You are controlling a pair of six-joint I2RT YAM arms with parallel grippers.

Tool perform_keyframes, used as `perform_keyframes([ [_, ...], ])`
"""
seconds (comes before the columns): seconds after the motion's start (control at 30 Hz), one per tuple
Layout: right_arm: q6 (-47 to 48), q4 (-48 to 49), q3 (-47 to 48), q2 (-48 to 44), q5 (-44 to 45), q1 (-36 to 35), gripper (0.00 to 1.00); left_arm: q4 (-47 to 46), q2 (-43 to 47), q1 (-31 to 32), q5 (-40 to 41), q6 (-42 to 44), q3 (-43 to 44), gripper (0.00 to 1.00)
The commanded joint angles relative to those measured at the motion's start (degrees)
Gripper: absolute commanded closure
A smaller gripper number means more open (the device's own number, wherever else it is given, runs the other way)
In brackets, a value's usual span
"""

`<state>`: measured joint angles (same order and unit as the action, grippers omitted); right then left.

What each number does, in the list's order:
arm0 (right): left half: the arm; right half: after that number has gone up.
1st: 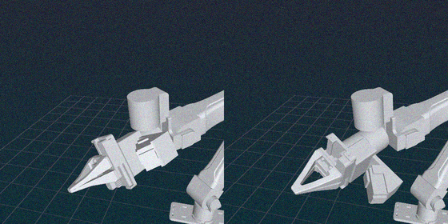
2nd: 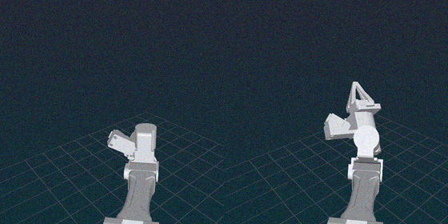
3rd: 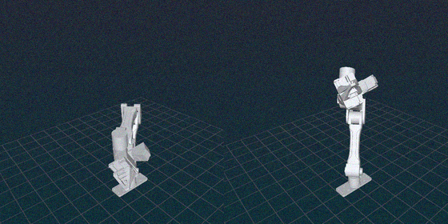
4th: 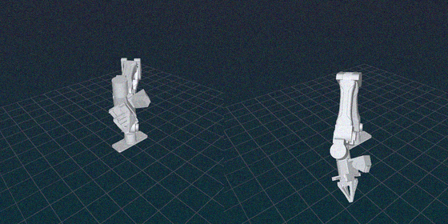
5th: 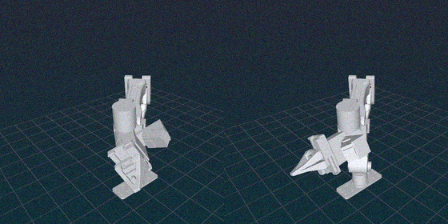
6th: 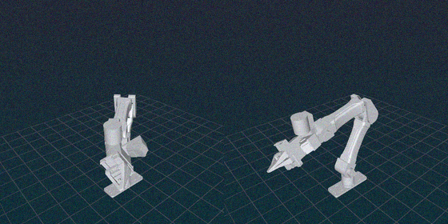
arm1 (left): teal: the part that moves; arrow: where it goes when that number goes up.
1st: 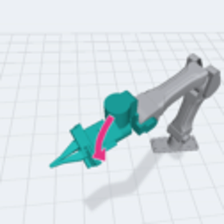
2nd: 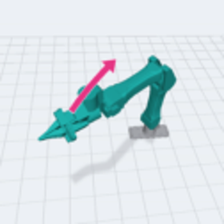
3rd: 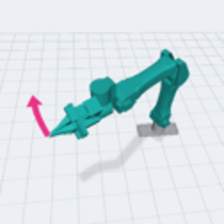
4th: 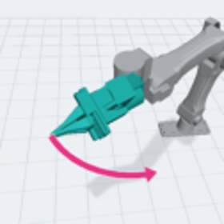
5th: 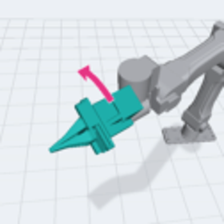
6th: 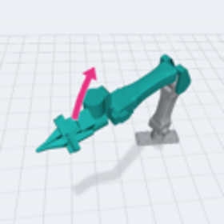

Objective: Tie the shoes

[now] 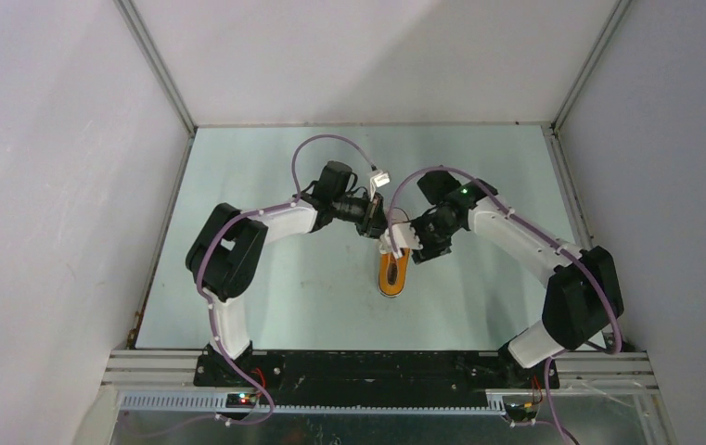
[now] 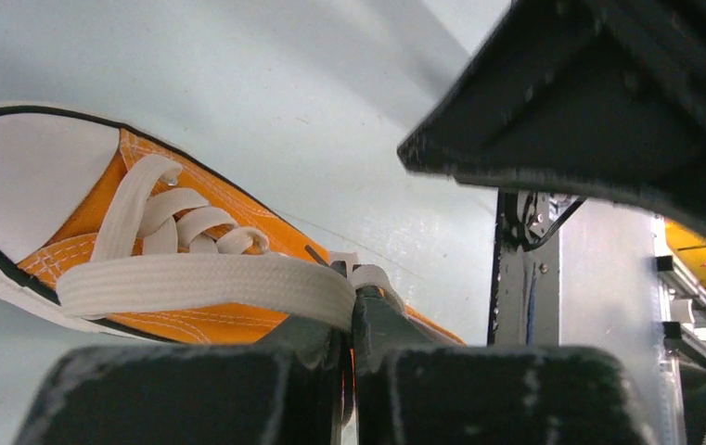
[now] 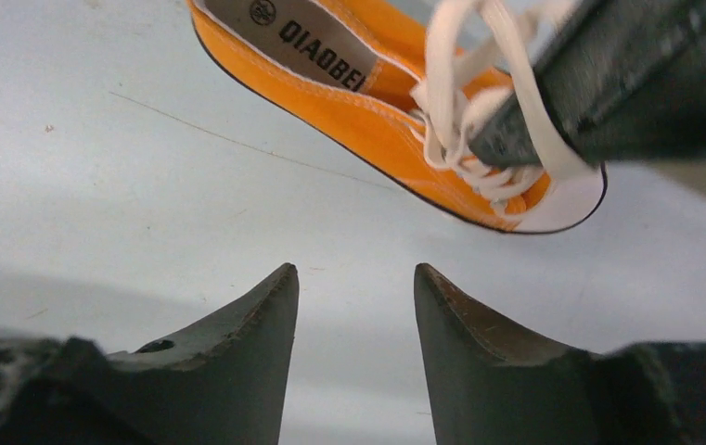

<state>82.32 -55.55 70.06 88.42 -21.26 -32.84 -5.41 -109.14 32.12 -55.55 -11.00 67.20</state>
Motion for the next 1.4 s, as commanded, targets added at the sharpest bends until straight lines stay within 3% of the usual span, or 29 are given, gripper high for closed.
perform_keyframes([
  [0.0,-3.89,1.42,0.43,0.89,-6.09,3.30,0.51,2.64,-0.24,0.06,-0.83,5.27,2.48,0.96],
  [0.23,-9.41,8.81,3.88,7.92,-12.03,3.76,0.62,7.96,-0.16,-0.61,-0.94,9.90,2.84,0.96],
  [0.8,-4.88,10.16,6.37,14.49,-13.99,2.72,0.66,7.52,-1.70,-0.83,-1.22,9.14,4.04,0.96],
  [1.13,-2.80,8.89,6.37,15.60,-13.11,2.23,0.90,7.69,-1.75,-0.91,-1.01,9.11,4.33,0.96],
  [1.37,-2.98,6.76,6.40,14.38,-11.93,4.51,1.00,7.74,-1.69,-0.99,-0.80,9.16,4.41,0.96],
])
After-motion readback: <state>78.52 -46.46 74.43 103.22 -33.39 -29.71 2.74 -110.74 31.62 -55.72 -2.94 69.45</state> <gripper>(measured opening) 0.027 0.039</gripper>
